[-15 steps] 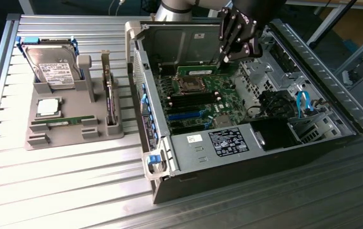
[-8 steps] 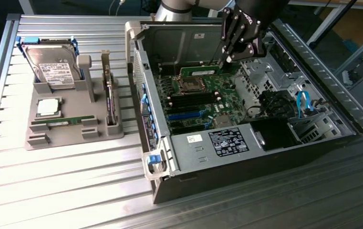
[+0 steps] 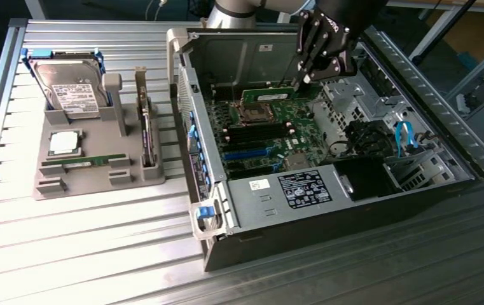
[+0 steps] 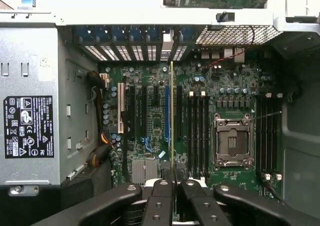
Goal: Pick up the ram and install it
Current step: 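Pick up the ram and move it above insertion slot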
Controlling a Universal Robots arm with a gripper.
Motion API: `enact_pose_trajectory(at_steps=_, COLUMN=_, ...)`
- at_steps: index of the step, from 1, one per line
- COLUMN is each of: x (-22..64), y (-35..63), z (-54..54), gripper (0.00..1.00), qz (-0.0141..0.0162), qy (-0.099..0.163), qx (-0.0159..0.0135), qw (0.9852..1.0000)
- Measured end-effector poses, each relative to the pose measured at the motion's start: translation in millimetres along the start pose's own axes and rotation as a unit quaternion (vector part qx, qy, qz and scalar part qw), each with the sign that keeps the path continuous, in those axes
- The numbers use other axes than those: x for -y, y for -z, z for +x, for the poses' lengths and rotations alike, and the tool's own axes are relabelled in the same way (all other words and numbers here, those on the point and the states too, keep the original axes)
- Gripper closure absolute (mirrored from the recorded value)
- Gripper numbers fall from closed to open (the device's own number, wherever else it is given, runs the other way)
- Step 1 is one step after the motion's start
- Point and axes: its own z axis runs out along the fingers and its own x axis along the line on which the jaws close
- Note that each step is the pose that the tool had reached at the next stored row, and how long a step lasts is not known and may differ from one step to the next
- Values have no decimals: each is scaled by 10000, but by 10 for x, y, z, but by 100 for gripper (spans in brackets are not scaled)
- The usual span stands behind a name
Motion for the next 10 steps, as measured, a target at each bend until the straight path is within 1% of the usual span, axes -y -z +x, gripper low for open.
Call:
enact_pose_trajectory(at_steps=3, x=60, y=3, z=0, gripper=88, qz=0, qy=0, qx=0, qw=10000)
enact_pose_trajectory(at_steps=10, x=68, y=3, z=-13, gripper=88, qz=0, qy=0, qx=0, qw=10000)
